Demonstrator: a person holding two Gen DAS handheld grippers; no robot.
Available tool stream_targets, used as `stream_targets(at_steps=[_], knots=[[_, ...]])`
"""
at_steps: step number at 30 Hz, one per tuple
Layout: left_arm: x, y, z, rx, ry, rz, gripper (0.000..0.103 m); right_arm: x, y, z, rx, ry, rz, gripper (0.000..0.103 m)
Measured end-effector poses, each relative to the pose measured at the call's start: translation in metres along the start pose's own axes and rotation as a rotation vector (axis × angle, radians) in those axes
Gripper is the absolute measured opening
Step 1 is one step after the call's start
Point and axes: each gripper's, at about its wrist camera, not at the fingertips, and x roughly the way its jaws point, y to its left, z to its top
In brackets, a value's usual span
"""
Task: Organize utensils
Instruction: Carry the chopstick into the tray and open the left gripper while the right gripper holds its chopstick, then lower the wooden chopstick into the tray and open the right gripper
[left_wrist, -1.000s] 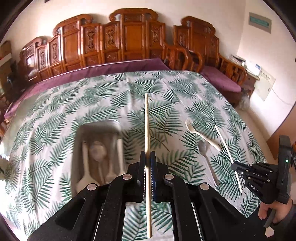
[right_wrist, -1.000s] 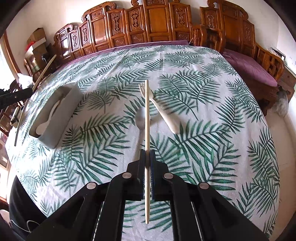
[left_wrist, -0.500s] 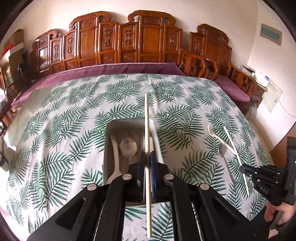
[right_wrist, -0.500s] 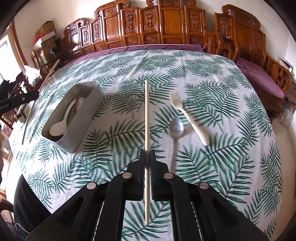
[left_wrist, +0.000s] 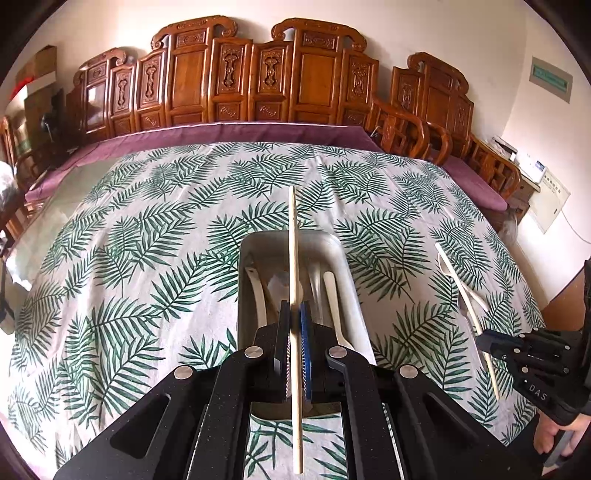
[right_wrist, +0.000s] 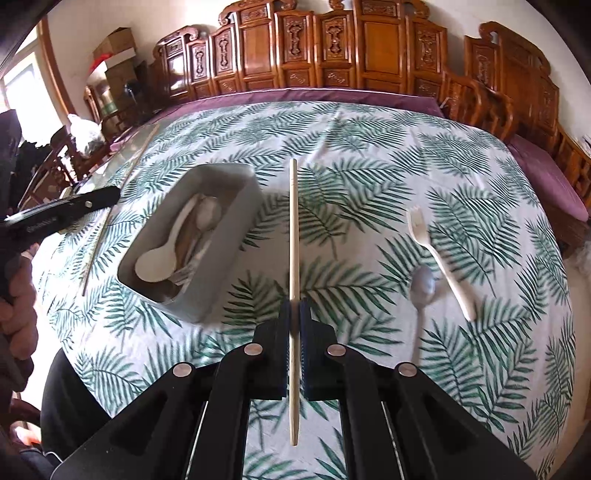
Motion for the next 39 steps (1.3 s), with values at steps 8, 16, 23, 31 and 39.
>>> stream_targets(at_steps=[8, 16, 23, 31, 39], knots=[[0.026, 0.011, 0.001, -0.014, 0.047, -0.030, 0.004, 0.008, 0.029, 0.022, -0.039, -0.001, 0.032, 0.006], [0.048, 0.012, 0.004, -0.011, 0.069, -0.043, 0.005, 0.017, 0.051, 0.043, -0.046, -0.002, 0.072, 0.006], [0.055, 0.017, 0.007, -0.019, 0.078, -0.037, 0.005, 0.028, 0.068, 0.054, -0.067, 0.006, 0.089, 0.006], [0.036, 0.034, 0.006, -0.012, 0.046, -0.015, 0.005, 0.044, 0.080, 0.062, -0.063, 0.023, 0.115, 0.006], [0.014, 0.053, 0.000, -0.009, 0.019, 0.011, 0.005, 0.069, 0.092, 0.073, -0.016, 0.054, 0.154, 0.006]])
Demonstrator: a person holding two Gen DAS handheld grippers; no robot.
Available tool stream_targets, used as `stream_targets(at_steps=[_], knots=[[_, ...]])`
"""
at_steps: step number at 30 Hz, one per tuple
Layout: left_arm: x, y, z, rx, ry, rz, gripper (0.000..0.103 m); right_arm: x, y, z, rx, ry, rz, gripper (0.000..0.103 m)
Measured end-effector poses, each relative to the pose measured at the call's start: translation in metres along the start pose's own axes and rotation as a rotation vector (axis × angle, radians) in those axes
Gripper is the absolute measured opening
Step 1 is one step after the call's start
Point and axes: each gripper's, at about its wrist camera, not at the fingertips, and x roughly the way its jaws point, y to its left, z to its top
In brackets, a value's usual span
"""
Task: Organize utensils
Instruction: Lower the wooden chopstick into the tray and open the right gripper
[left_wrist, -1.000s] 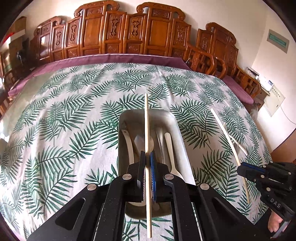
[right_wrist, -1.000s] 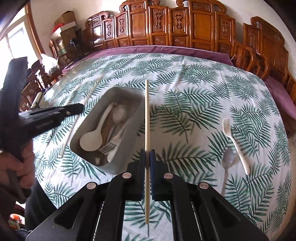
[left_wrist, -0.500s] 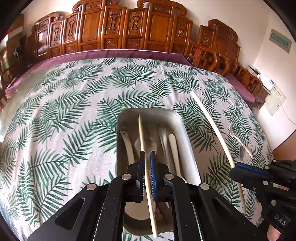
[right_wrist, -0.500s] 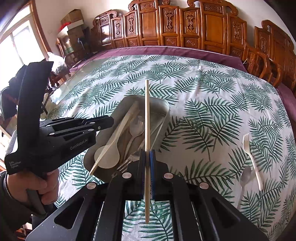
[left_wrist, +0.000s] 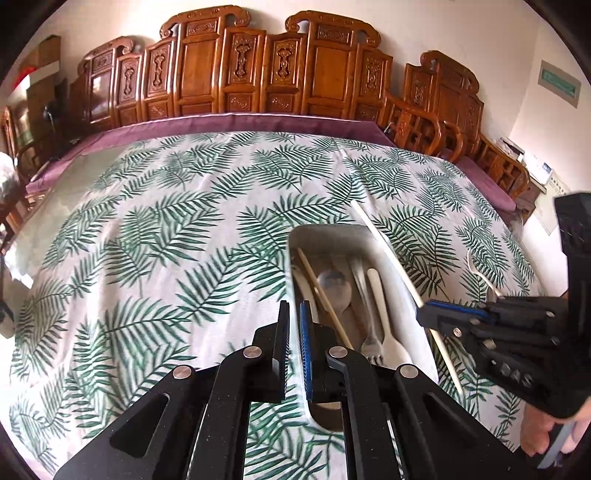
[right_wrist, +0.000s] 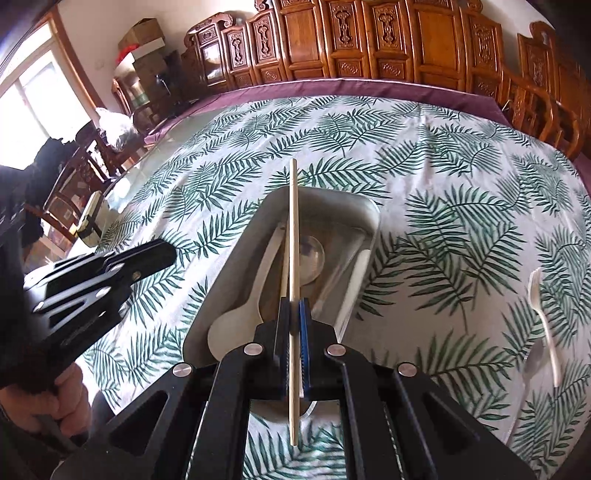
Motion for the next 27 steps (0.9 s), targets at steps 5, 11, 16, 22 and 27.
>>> stream_targets(at_steps=[5, 11, 16, 22, 27], knots=[[-0.008, 0.006, -0.002, 0.006, -0.011, 0.010, 0.005, 0.011, 0.006, 0.008, 0.017, -0.001, 0.008, 0.006], [-0.013, 0.009, -0.003, 0.010, -0.019, 0.013, 0.005, 0.018, 0.007, 0.011, 0.019, 0.003, -0.001, 0.006], [-0.014, 0.009, -0.004, 0.014, -0.020, 0.017, 0.005, 0.020, 0.004, 0.013, 0.018, 0.006, -0.007, 0.006], [-0.018, 0.009, -0.005, 0.017, -0.027, 0.020, 0.005, 0.018, 0.001, 0.012, 0.019, 0.001, -0.034, 0.007], [-0.020, 0.005, -0.005, 0.024, -0.025, 0.018, 0.005, 0.012, -0.003, 0.009, 0.017, -0.009, -0.035, 0.007]])
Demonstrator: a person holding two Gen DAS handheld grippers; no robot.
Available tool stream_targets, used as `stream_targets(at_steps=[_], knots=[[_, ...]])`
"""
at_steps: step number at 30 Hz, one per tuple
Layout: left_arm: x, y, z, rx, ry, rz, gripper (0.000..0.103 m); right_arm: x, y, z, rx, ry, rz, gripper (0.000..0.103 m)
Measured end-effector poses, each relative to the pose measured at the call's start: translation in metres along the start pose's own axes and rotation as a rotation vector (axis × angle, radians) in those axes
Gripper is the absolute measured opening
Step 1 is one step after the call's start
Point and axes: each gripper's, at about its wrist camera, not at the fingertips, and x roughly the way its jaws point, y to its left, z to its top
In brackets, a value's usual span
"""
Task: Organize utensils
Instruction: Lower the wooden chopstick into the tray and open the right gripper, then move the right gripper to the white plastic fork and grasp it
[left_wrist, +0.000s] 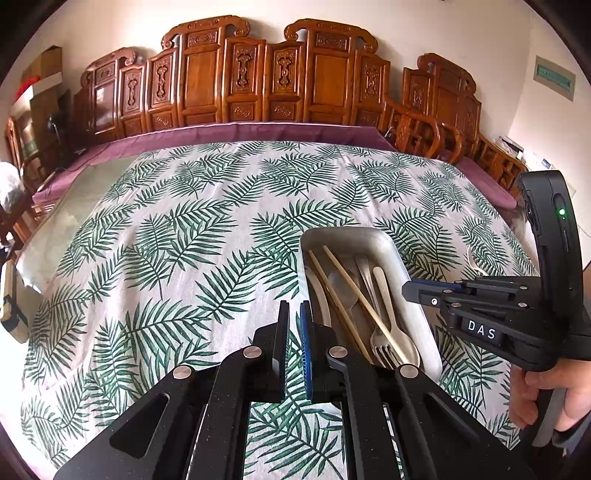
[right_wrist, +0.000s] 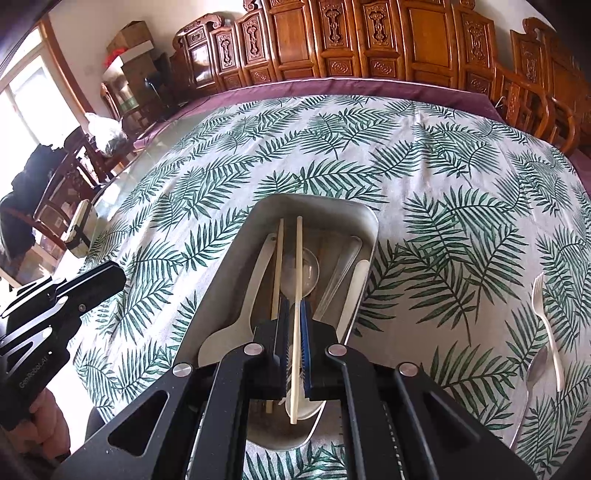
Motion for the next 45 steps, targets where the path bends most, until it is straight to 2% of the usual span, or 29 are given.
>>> stream_targets(at_steps=[14, 27, 31, 34, 39, 42, 45], knots=[[-0.010, -0.031, 0.001, 0.049, -0.008, -0.020, 0.005, -0.057, -0.035, -0.035, -0.018, -0.058, -0.062, 0.007], [-0.004, -0.085, -0.001, 0.104, 0.007, -0.072, 0.011, -0.103, -0.111, -0.067, 0.027, -0.087, -0.155, 0.007], [0.003, -0.104, -0.001, 0.123, 0.021, -0.092, 0.011, -0.104, -0.141, -0.072, 0.033, -0.075, -0.194, 0.007], [0.009, -0.116, -0.001, 0.132, 0.031, -0.103, 0.015, -0.101, -0.162, -0.073, 0.034, -0.061, -0.230, 0.019], [0.019, -0.132, -0.002, 0.147, 0.049, -0.118, 0.021, -0.090, -0.194, -0.073, 0.034, -0.029, -0.244, 0.019], [0.024, -0.141, -0.003, 0.156, 0.058, -0.123, 0.030, -0.078, -0.209, -0.071, 0.024, 0.002, -0.254, 0.019], [0.029, -0.147, -0.004, 0.162, 0.066, -0.128, 0.032, -0.064, -0.222, -0.068, 0.015, 0.036, -0.243, 0.019]])
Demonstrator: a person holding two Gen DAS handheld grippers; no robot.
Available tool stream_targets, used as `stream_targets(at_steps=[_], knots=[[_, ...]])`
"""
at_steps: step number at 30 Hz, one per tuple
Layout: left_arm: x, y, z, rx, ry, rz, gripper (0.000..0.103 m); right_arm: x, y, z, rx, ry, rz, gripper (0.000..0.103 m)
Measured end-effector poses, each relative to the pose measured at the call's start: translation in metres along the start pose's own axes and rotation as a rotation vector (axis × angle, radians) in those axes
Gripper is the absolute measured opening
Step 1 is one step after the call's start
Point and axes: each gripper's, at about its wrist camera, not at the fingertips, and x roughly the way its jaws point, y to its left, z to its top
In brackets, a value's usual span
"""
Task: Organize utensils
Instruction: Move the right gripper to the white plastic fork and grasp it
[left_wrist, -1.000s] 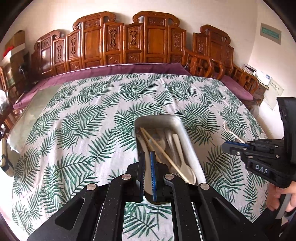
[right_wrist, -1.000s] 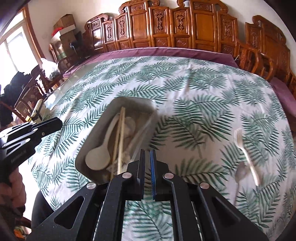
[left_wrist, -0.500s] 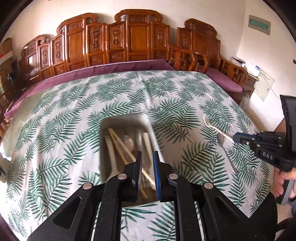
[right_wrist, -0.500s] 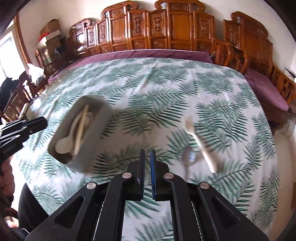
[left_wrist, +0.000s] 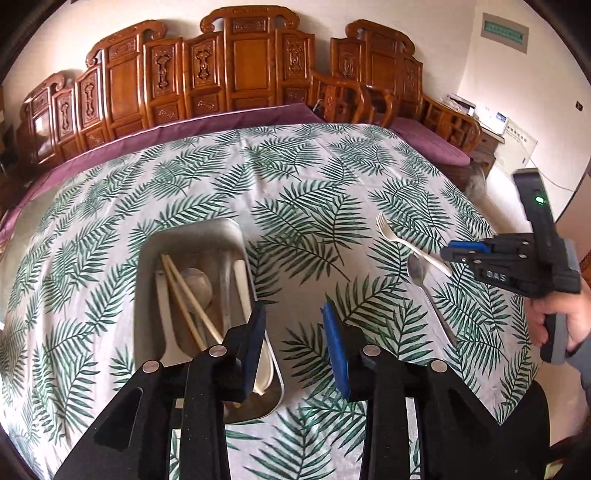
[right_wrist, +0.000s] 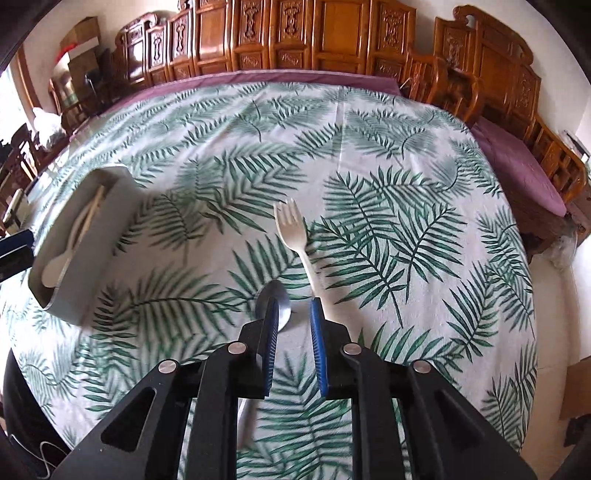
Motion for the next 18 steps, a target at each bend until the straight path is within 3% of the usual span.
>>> stream_targets(at_steps=[7, 18], knots=[[0.006, -0.006, -0.004, 0.005, 0.010, -0.007, 0.054, 0.039, -0.014, 0.015, -0.009, 0.064, -0.011, 0.019], [0.012, -0.013, -0.013, 0.017, 0.043, -0.004, 0.058, 0.071, -0.005, 0.037, -0.047, 0.122, -0.017, 0.019]])
